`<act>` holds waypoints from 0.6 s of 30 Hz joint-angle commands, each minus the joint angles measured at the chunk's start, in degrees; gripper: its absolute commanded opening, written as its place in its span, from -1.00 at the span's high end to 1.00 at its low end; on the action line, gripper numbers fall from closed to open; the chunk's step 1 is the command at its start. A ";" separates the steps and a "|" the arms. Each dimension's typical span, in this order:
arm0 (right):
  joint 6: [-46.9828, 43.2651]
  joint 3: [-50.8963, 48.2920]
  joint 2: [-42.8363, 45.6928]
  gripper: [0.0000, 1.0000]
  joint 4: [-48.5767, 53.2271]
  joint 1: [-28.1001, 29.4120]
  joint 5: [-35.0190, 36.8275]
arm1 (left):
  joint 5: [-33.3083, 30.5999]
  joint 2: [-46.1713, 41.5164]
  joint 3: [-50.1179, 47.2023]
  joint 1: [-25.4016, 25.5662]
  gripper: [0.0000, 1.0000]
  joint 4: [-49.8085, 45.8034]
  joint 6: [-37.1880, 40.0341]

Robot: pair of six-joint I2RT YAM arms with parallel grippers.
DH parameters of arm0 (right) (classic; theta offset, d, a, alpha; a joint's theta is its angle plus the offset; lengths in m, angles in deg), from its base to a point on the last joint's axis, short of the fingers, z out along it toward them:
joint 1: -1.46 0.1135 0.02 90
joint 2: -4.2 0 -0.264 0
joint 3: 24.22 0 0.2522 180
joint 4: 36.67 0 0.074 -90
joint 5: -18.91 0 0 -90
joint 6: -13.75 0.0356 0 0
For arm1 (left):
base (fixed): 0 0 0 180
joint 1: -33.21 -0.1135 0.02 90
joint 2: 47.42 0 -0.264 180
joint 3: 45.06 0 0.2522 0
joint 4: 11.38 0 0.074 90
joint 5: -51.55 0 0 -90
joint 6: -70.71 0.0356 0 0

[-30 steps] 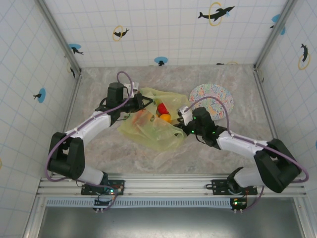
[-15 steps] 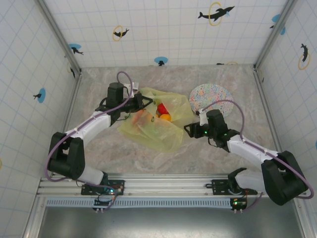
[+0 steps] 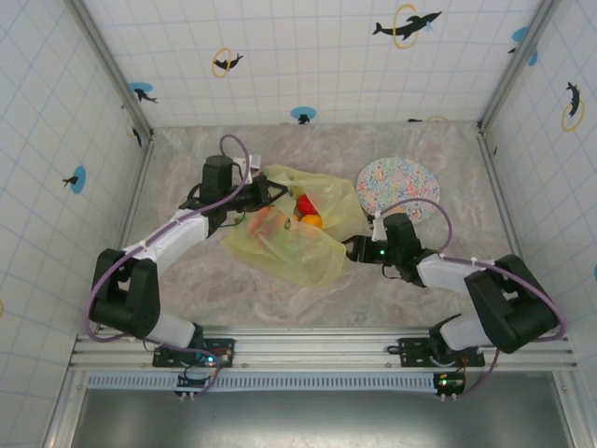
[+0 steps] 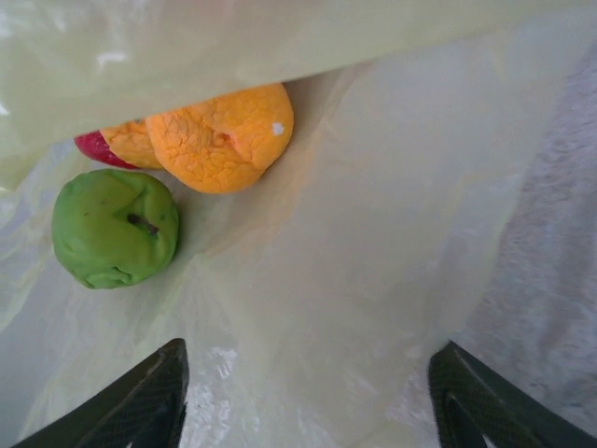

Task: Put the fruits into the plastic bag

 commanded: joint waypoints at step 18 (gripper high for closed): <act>12.65 -3.35 -10.36 0.41 -23.20 2.69 3.08 | 0.58 -1.28 0.30 0.20 1.00 0.51 0.29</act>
